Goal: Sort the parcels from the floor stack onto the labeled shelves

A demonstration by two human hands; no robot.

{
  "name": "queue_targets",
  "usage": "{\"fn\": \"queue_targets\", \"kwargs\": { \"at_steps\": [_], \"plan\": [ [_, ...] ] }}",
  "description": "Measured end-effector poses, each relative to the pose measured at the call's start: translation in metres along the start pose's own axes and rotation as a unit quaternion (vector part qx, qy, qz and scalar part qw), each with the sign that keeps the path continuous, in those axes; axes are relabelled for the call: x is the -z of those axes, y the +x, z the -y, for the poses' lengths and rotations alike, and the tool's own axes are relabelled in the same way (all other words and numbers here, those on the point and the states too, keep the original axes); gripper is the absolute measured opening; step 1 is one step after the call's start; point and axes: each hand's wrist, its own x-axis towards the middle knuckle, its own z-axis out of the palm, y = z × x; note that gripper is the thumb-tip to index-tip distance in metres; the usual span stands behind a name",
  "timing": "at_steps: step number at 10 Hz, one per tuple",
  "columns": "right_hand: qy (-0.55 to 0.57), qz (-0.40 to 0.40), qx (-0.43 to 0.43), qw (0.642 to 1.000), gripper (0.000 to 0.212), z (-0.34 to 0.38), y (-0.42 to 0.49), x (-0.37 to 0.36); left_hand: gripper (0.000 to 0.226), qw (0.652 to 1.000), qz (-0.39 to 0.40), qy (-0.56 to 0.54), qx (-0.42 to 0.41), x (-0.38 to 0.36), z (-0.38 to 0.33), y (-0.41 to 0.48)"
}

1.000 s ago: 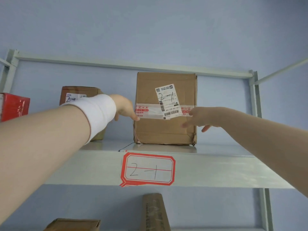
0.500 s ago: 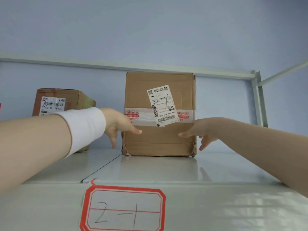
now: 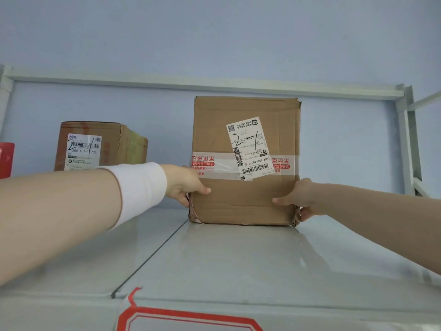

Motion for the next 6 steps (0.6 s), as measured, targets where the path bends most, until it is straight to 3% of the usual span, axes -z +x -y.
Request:
{"fn": "queue_targets", "kwargs": {
  "at_steps": [3,5,6],
  "plan": [
    [0.024,0.0,0.003,1.0,0.09,-0.001,0.003,-0.002,0.057,1.0,-0.006,-0.001,0.003,-0.004,-0.001,0.005],
    [-0.008,0.052,-0.032,0.998,0.091,0.003,-0.007,0.005,0.073,0.998,0.021,0.049,0.044,-0.002,-0.005,0.002],
    [-0.045,0.009,-0.022,0.999,0.085,0.01,-0.024,0.013,0.076,0.995,-0.014,0.093,0.036,0.003,-0.011,-0.012]
  ]
}}
